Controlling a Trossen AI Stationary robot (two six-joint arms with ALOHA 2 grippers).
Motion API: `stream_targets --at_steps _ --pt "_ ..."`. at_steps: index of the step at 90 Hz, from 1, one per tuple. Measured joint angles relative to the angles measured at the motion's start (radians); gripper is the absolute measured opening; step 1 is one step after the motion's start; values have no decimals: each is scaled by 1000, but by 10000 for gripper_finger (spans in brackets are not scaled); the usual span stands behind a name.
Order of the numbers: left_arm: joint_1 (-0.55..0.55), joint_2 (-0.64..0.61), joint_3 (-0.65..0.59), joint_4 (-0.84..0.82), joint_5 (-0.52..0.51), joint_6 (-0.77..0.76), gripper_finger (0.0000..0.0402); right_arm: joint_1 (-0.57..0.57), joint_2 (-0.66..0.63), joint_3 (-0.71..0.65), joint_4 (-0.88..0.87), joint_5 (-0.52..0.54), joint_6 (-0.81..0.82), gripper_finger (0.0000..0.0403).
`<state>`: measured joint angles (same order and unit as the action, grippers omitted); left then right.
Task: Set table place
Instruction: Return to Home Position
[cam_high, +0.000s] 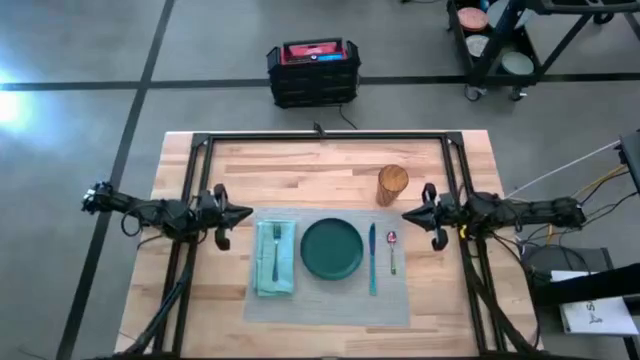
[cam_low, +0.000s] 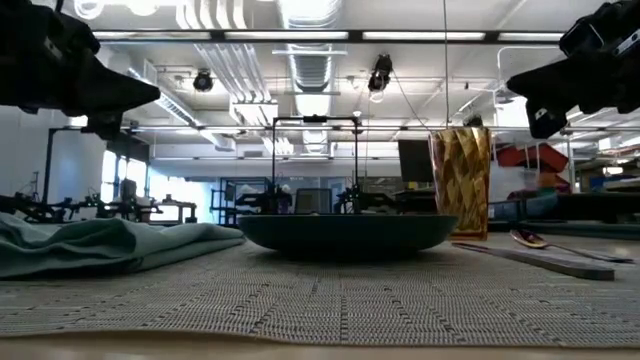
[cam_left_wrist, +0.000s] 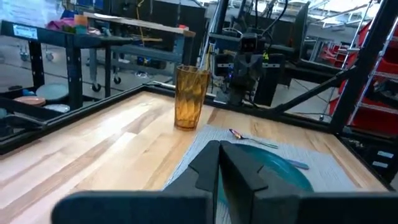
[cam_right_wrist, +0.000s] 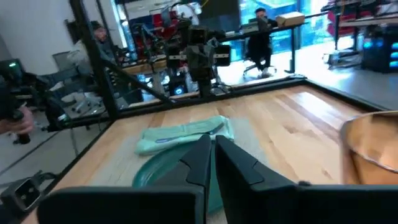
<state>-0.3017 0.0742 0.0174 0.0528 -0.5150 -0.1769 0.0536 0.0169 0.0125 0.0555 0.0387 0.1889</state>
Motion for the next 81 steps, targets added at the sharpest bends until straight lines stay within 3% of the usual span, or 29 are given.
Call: stream_targets --at_steps 9,47,81 --pt "18 0 0 0 32 9 0 0 -16 0 -17 14 -3 9" --pt "189 0 -6 -17 340 -34 0 0 -11 -1 -20 15 -7 9" --pt "229 2 -8 -13 350 -8 0 0 -10 -1 -21 18 -34 9"
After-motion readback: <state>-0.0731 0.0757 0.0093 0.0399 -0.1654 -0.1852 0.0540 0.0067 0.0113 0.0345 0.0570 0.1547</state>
